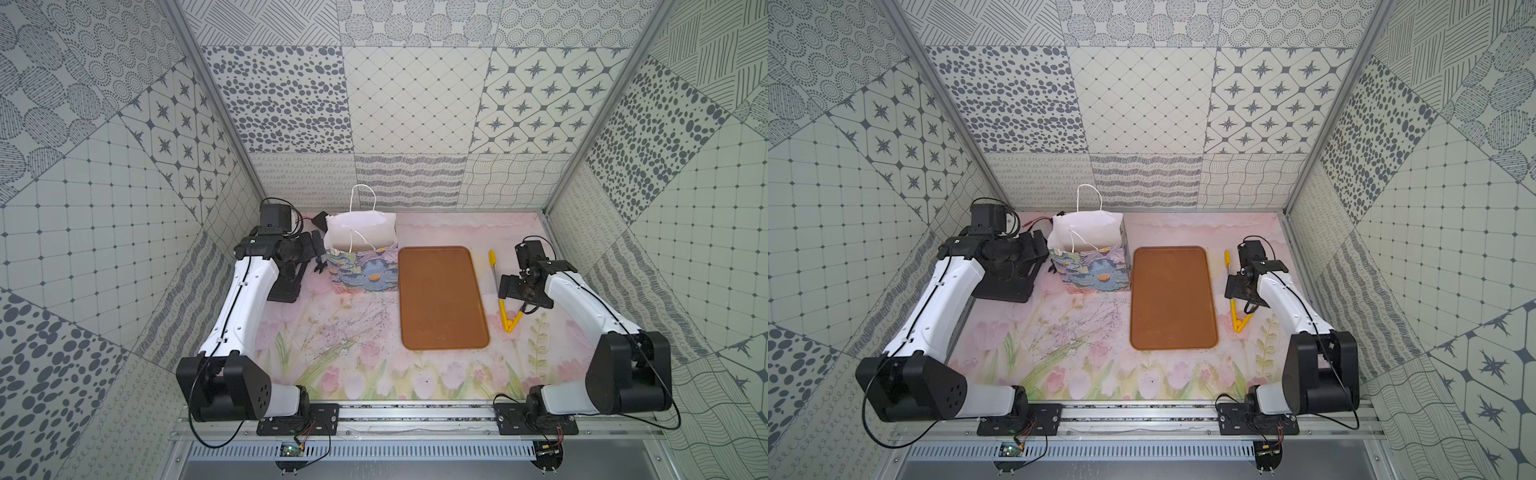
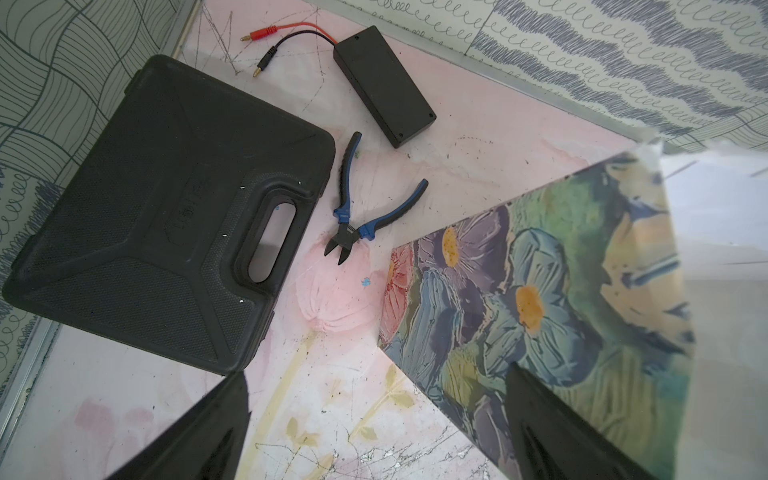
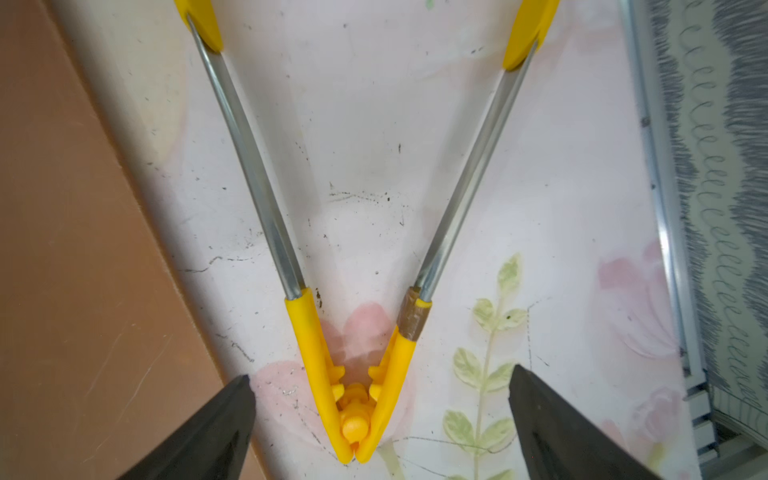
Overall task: Pack bread into a paper bag
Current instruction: Place the clamp at the center of the board, then reset both arms
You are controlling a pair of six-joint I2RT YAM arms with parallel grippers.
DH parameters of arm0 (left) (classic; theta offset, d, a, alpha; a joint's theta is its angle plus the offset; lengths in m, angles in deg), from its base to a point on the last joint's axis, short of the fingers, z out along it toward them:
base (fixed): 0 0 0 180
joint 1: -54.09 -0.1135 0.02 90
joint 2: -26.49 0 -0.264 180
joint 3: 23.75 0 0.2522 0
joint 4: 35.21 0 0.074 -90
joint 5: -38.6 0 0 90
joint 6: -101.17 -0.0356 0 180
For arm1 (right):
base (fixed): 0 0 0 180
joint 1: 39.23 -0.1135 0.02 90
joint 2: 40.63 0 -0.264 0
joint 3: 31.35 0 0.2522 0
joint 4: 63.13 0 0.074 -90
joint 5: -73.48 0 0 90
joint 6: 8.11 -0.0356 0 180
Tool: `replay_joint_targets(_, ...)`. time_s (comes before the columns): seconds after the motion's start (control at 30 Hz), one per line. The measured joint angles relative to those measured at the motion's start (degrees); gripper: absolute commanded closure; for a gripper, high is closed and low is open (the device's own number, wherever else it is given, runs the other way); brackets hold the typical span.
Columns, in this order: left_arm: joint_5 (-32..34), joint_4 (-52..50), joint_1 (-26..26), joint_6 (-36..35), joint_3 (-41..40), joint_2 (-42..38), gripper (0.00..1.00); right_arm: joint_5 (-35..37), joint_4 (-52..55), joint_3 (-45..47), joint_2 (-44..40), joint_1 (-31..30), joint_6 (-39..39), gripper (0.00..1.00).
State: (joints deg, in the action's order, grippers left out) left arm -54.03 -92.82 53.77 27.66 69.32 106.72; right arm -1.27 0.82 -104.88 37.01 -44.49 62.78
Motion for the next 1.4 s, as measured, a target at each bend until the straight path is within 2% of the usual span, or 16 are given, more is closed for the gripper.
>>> replay_joint_targets(0.2, 3.21, 3.54, 0.04, 0.70, -3.23, 0.24, 0.01, 2.40, -4.52, -0.98, -11.72, -2.64, 1.60, 0.00)
replay_joint_targets(0.37, 4.96, 8.72, 0.35, 0.11, -8.85, 0.20, 0.01, 1.49, -20.50, 9.40, -23.65, -3.43, 4.85, 0.00)
replay_joint_targets(0.47, 5.92, 13.16, 0.48, -0.52, -13.66, -1.01, 0.01, 0.09, -26.80, 15.06, -26.99, -3.43, 6.45, 0.00)
replay_joint_targets(0.93, 5.95, 37.42, 0.66, -4.68, -33.70, -3.43, 0.01, -6.27, -47.56, 21.59, -17.64, -3.48, 13.73, 0.00)
replay_joint_targets(1.17, 6.62, 51.95, 1.33, -5.57, -48.41, -5.66, 0.01, -7.30, -55.28, 26.45, -14.34, -3.41, 16.92, 0.00)
replay_joint_targets(1.27, 8.28, 58.75, 1.44, -6.05, -53.20, -4.37, 0.01, -7.52, -58.95, 29.20, -14.25, -3.41, 17.42, 0.00)
replay_joint_targets(1.4, 9.07, 66.16, 1.44, -6.86, -55.76, -2.03, 0.01, -7.15, -64.78, 33.03, -12.94, -3.15, 17.75, 0.00)
